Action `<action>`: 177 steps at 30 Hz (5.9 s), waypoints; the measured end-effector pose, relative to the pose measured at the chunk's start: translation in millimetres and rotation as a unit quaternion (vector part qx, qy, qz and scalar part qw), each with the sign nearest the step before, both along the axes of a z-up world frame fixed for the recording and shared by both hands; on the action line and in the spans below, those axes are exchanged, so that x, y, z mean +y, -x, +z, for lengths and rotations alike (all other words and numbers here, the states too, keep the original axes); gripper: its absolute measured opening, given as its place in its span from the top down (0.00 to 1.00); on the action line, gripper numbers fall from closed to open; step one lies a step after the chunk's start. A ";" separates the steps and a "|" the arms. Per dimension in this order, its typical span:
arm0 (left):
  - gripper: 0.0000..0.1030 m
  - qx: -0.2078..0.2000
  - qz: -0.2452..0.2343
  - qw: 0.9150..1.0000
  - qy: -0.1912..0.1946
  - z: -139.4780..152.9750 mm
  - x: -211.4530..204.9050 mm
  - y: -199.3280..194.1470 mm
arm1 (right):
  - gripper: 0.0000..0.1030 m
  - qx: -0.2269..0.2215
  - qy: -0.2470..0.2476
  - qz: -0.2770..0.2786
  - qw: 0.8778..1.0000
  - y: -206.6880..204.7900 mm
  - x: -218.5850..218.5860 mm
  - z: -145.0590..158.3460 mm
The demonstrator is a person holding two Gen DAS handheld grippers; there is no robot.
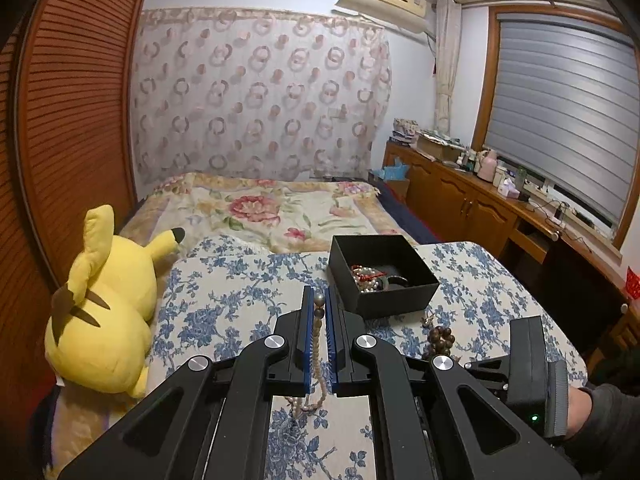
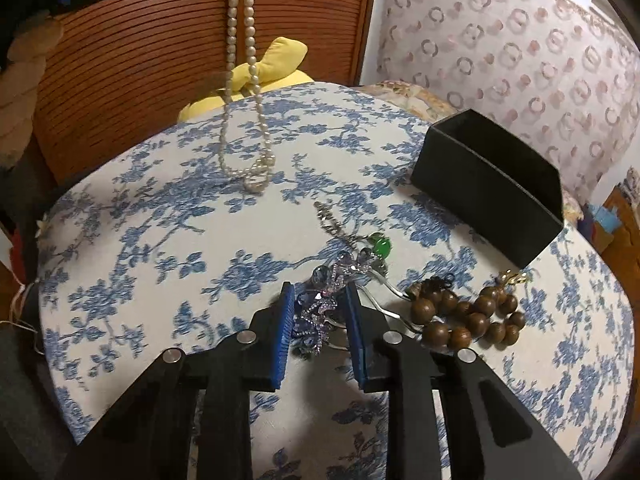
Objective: Organize jewelry
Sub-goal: 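Grasp the purple crystal hairpin with the right gripper while the left holds the pearls, then lower the pearls and hairpin into the black box and open both grippers, then move both open grippers back over the remaining jewelry, then grasp the wooden bead bracelet with the right gripper while the left grasps the green-bead chain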
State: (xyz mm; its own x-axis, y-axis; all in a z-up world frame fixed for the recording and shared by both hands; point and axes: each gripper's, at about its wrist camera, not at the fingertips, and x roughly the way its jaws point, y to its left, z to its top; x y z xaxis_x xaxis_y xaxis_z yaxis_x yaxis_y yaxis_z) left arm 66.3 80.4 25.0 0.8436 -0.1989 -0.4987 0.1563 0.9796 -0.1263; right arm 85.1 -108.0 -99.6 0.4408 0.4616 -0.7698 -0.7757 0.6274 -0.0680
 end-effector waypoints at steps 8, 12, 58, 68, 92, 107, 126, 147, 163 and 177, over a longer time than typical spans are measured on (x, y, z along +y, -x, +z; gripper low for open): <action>0.95 0.001 -0.006 1.000 0.000 -3.7 -7.3 0.9 | 0.78 0.046 -0.072 0.010 0.996 9.1 -19.9 13.8; 0.95 -0.002 -0.007 1.000 0.000 -1.4 -8.3 0.9 | 0.78 0.050 -0.106 0.012 0.993 17.3 -31.5 30.4; 0.95 -0.050 -0.078 0.996 -0.012 84.6 -86.7 -139.2 | 0.78 -0.024 -0.132 -0.043 0.990 -134.3 -81.3 94.9; 0.95 0.036 -0.080 0.996 -0.002 11.6 -81.4 -175.4 | 0.78 -0.001 -0.119 -0.041 0.992 -184.7 -65.0 64.0; 0.78 0.089 -0.059 0.994 -0.015 -46.2 -56.0 -133.2 | 0.79 -0.008 -0.129 -0.052 0.990 -187.2 -64.2 64.9; 0.44 0.149 -0.069 0.986 -0.042 -102.2 -60.7 -86.2 | 0.78 -0.009 -0.117 -0.101 0.988 -108.5 -119.1 47.6; 0.16 0.171 -0.072 0.976 -0.111 -132.3 -79.6 -63.8 | 0.71 0.053 -0.108 -0.076 0.990 -68.2 -89.6 12.3; 0.08 0.174 -0.066 0.976 -0.113 -136.2 -78.1 -64.4 | 0.85 0.052 -0.089 -0.069 0.992 -66.6 -77.2 6.7; 0.56 0.162 -0.109 0.977 -0.082 -116.4 -109.9 -54.6 | 0.85 -0.001 -0.126 -0.102 0.987 -55.3 -119.0 45.1; 0.72 0.189 -0.108 0.973 -0.071 -124.9 -122.6 -70.8 | 0.85 0.005 -0.138 -0.098 0.986 -52.7 -120.7 40.0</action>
